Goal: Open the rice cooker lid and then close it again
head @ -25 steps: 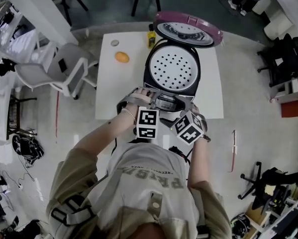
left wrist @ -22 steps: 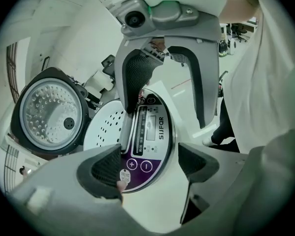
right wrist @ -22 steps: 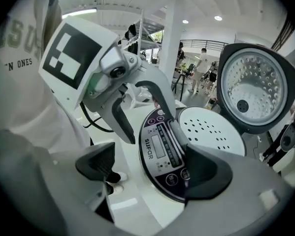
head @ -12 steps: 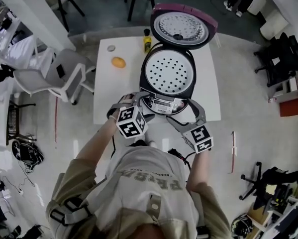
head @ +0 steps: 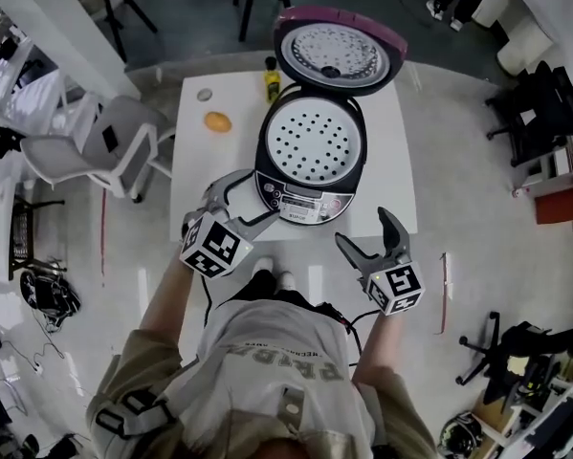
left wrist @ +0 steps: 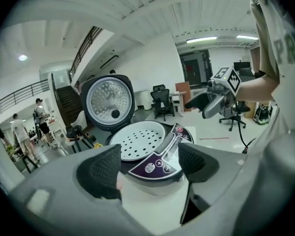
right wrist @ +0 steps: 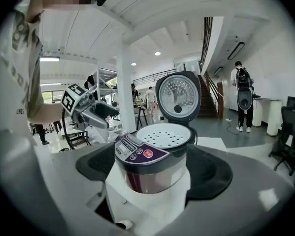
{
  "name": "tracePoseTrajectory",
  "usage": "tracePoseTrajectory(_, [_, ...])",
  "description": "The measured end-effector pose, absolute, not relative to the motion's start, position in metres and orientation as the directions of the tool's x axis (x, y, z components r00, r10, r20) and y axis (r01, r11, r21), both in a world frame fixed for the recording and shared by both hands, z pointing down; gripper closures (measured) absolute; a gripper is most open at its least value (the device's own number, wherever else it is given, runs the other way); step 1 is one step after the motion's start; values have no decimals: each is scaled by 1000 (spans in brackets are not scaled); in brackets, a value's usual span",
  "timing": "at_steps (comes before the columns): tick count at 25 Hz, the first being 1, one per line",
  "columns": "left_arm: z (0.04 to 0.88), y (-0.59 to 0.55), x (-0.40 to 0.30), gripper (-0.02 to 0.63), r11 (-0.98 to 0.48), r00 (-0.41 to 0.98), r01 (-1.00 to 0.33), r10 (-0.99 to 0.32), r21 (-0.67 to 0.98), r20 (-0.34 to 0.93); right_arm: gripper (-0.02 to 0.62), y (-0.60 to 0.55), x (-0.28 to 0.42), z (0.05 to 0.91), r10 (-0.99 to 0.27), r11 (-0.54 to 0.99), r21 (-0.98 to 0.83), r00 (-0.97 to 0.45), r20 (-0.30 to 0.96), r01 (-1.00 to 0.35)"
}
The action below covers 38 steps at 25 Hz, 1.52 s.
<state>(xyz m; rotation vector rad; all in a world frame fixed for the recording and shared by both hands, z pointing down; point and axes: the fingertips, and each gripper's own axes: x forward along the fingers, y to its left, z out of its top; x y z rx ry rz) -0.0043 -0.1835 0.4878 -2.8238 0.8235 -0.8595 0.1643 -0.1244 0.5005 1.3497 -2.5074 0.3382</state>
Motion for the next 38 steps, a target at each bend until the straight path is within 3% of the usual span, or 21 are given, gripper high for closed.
tracePoseTrajectory(6, [468, -197, -1, 230, -817, 697, -543, -567, -195, 439, 169, -130, 178, 490, -780, 552, -63, -541, 313, -832])
tracePoseTrajectory(20, [409, -226, -8, 230, -706, 615, -629, -708, -327, 347, 169, -166, 201, 425, -804, 581, 64, -560, 199, -812])
tracePoseTrajectory(38, [366, -345, -19, 230, -712, 645, -592, -699, -379, 307, 169, -270, 212, 362, -866, 498, 94, -491, 89, -862])
